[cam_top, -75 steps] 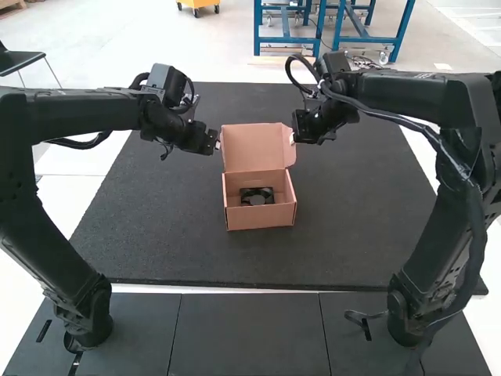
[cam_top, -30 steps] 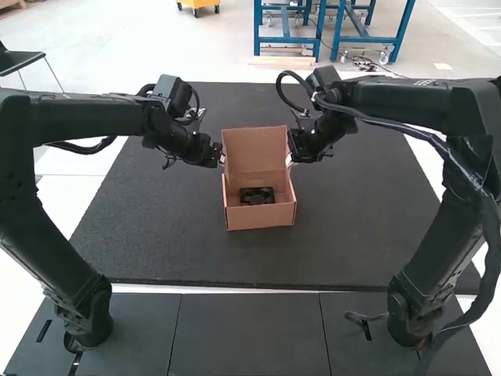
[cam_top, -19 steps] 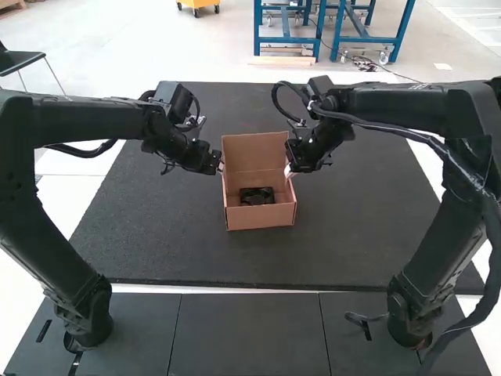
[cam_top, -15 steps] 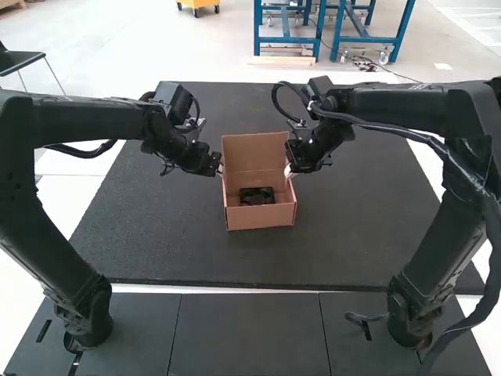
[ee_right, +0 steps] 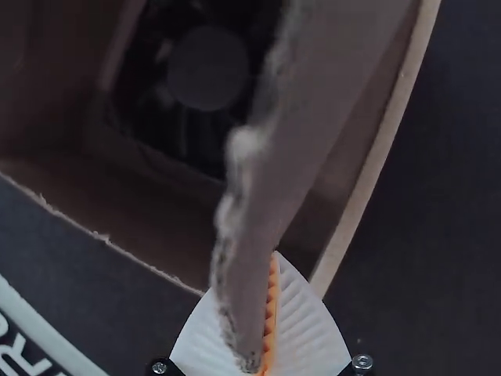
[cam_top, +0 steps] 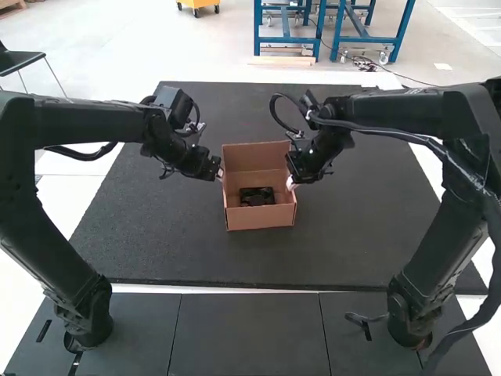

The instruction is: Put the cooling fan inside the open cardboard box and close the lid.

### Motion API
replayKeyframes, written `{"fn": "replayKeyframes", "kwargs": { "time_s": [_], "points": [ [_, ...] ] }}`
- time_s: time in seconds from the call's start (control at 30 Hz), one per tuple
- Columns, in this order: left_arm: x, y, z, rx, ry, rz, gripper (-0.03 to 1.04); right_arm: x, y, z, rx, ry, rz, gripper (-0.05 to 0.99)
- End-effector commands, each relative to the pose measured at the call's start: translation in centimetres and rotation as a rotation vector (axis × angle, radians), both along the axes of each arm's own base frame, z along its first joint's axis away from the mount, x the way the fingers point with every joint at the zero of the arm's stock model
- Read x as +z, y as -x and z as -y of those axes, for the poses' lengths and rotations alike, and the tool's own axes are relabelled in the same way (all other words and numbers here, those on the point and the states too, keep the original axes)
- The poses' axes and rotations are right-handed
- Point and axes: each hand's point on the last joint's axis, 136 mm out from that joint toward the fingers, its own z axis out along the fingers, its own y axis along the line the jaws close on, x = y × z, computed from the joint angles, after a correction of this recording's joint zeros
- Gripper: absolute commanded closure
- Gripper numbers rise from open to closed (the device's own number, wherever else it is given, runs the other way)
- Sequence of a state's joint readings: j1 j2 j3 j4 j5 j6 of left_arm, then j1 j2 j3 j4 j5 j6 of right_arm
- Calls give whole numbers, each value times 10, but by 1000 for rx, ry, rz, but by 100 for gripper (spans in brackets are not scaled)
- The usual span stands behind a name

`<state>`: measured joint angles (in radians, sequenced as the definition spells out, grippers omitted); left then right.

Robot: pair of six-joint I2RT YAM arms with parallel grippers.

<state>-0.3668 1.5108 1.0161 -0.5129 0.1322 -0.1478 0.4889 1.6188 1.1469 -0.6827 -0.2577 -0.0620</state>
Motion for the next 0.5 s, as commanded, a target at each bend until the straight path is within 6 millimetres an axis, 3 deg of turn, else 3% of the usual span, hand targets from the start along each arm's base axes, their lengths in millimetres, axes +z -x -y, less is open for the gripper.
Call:
{"fn": "replayKeyframes", "kwargs": {
  "time_s": [0.0,0.4,0.47],
  "points": [
    [14,4,4,-11,29,31,4,3,7,-2,35,2,11,95],
    [27,8,1,-7,36,56,4,-4,6,7,42,56,31,95],
    [29,8,0,-4,37,58,4,-3,5,6,36,55,33,82]
  ]
}}
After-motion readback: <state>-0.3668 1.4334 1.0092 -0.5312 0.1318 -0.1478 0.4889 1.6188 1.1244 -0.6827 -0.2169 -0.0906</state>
